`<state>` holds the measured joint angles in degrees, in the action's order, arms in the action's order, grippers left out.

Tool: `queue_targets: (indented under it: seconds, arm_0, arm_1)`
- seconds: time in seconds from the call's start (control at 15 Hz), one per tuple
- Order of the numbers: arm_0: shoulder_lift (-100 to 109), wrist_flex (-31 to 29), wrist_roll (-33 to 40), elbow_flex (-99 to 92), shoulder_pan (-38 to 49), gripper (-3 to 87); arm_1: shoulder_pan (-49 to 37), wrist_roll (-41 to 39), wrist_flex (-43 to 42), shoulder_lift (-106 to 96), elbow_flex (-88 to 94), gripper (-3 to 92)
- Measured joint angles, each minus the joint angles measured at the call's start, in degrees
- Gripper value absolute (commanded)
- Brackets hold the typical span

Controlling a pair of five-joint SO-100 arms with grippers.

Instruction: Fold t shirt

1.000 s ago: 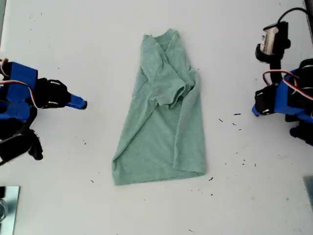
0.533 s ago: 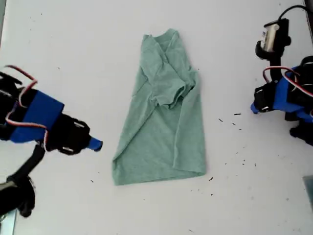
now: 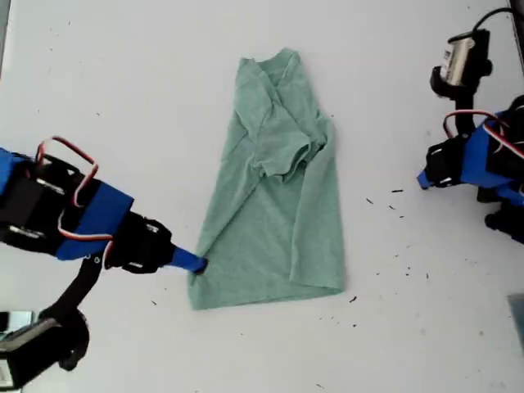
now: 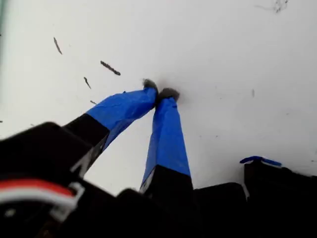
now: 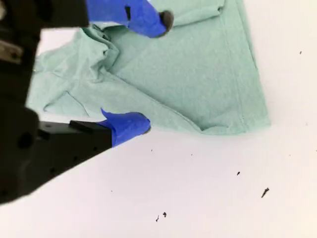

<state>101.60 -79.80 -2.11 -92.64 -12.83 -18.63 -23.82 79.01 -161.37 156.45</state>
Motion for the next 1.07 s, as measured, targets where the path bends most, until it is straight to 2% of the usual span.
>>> queue_targets:
  seconds: [0.07, 0.13, 0.33, 0.47, 0.6, 0.73, 0.93, 1.0, 1.07]
  arm_0:
    - [-0.79, 0.79, -0.26, -0.53, 0.00, 27.6]
    - [-1.23, 1.49, -0.35, -1.23, 0.00, 31.6]
    - [-4.22, 2.90, -0.88, -3.87, 0.00, 32.5]
    - [-6.94, 7.82, -0.88, -8.44, 0.00, 32.0]
    - [-9.14, 14.77, -1.23, -11.87, 0.00, 26.8]
    - [-10.81, 21.80, -2.81, -15.91, -0.44, -0.1]
    - [-13.18, 29.53, -3.96, -18.63, -2.46, -0.2]
    - [-12.66, 30.06, -5.01, -18.81, -2.64, -0.2]
    - [-10.46, 26.37, -6.06, -19.16, -2.64, -0.2]
  arm_1:
    - [0.09, 0.18, 0.00, -0.35, 0.00, 2.4]
    - [0.26, 0.53, 0.00, -0.53, 0.00, 2.4]
    - [1.23, 0.97, 0.00, -1.41, 0.44, 2.4]
    - [1.76, 1.14, 0.00, -2.46, 0.53, 2.4]
    - [2.29, 2.02, 0.00, -2.72, 0.70, 2.4]
    - [2.99, 2.55, 0.00, -2.90, 0.70, 2.4]
    - [3.34, 2.64, 0.00, -3.08, 1.05, 2.4]
    - [3.52, 2.99, 0.18, -3.34, 1.05, 2.4]
    - [3.69, 3.08, 0.35, -3.52, 1.05, 2.4]
